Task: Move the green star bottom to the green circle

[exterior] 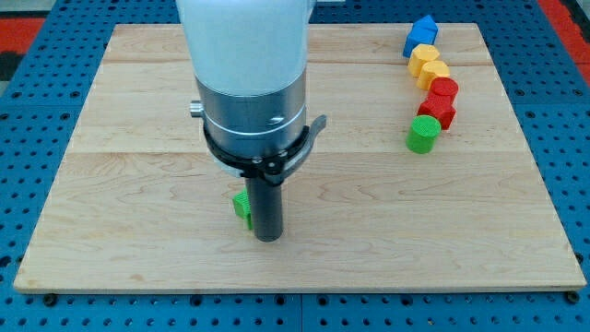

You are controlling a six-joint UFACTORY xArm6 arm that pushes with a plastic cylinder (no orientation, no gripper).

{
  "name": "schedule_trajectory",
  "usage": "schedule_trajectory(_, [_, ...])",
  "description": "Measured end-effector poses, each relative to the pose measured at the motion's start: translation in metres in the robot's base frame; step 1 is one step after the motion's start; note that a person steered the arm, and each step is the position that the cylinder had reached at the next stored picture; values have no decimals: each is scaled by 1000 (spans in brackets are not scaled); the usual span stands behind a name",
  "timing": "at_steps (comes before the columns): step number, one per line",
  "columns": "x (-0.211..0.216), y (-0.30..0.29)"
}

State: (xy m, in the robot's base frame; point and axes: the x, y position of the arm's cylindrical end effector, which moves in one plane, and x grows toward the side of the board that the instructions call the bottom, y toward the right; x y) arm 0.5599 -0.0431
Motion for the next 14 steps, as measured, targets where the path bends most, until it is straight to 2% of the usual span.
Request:
schedule_trajectory(1, [5, -72])
schedule_trajectory(2, [-4, -116])
schedule_trajectory(3, [-22, -51])
schedule_trajectory(4, [-27, 59])
schedule_trajectory(5, [-31, 133])
schedule_trajectory(7, [-25, 7])
schedule_trajectory(8, [-39, -15])
schedule_trajectory(9, [-63, 27])
schedule_trajectory(10, [-68, 113])
schedule_trajectory(11, [-68, 156])
schedule_trajectory(12, [-65, 119])
schedule_trajectory(13, [-45, 109])
schedule_trajectory(14, [-33, 149])
